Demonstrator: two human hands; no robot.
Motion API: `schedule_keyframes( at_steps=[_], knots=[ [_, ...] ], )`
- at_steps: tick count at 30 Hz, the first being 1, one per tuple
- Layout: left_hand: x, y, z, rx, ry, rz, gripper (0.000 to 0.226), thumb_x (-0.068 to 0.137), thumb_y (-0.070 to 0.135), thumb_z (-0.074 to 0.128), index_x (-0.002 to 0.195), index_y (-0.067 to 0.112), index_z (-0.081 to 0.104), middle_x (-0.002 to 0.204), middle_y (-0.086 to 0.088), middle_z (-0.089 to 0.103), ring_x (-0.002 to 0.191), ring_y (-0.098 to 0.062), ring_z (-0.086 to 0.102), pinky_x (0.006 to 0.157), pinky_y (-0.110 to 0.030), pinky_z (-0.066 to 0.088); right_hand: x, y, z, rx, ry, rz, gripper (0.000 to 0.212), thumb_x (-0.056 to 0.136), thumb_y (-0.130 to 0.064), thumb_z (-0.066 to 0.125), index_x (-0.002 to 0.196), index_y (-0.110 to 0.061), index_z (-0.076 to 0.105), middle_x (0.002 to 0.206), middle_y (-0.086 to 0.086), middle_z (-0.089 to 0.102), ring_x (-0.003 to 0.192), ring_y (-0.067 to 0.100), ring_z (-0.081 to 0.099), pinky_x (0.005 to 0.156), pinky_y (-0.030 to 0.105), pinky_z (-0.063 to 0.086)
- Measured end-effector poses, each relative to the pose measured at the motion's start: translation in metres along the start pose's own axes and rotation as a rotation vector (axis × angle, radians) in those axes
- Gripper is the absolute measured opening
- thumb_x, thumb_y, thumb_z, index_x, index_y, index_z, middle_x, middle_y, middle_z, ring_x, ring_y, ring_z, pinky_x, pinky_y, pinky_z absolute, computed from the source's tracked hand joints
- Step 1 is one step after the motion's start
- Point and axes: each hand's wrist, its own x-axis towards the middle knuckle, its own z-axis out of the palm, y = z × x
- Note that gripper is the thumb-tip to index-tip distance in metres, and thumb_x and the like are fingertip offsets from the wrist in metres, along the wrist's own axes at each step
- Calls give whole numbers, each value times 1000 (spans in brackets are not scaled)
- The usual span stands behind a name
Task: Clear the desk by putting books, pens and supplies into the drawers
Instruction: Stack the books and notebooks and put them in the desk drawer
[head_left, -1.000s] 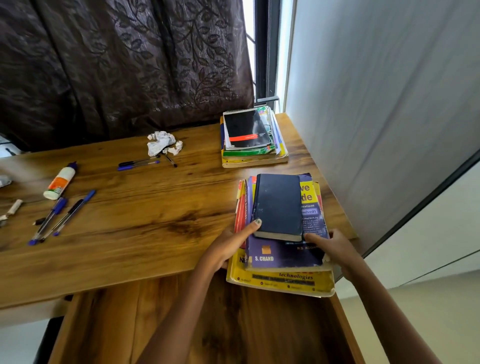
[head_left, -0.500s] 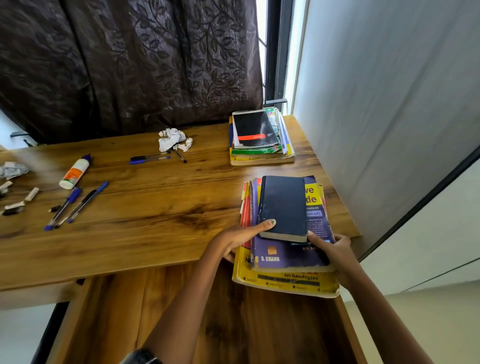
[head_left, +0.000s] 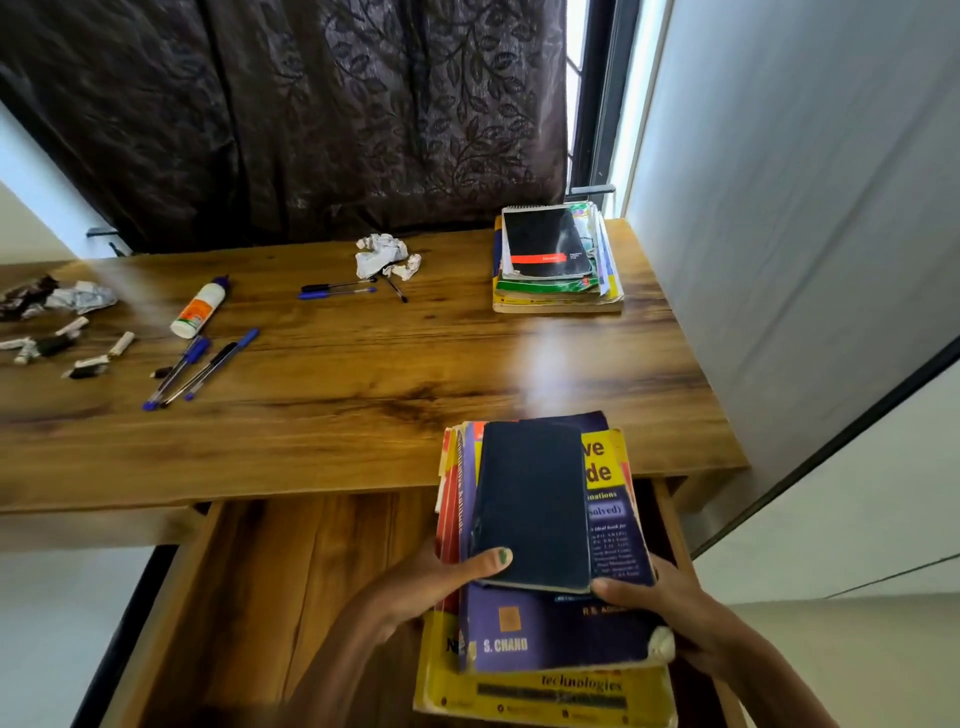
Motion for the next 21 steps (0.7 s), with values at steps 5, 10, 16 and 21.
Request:
schedule_keyframes(
  at_steps=[5, 10, 16, 21],
  knots=[
    [-23, -43, -21, -35, -25, -74, 132, 37, 86, 67, 145, 23, 25, 142, 2, 44, 128, -18, 45, 106, -35, 38, -3, 12, 29, -41, -104, 63, 79, 55, -29, 86, 124, -15, 49, 114, 11, 68, 106, 26, 65, 90, 42, 53],
    [-39, -75, -34, 18, -59, -279, 131, 42, 92, 56, 147, 22, 24, 150, -2, 34, 133, -23, 39, 102, -35, 40, -1, 22, 53, -72, -194, 130, 65, 64, -26, 81, 121, -20, 51, 114, 6, 69, 106, 20, 65, 90, 36, 53],
    [-29, -124, -31, -185, -68, -289, 113, 55, 82, 64, 146, 25, 30, 149, 0, 36, 134, -19, 37, 108, -32, 28, 15, 52, 75, -28, -190, 206, 72, 59, -22, 87, 122, -12, 53, 109, 12, 70, 102, 26, 67, 87, 37, 54],
    [-1, -137, -43, -368, 13, -182, 108, 47, 70, 80, 136, 27, 36, 128, -3, 58, 115, -22, 59, 104, -46, 43, 53, 67, 69, 4, -121, 248, 79, 58, -30, 88, 125, -9, 51, 119, 20, 64, 110, 37, 61, 98, 51, 46]
  ],
)
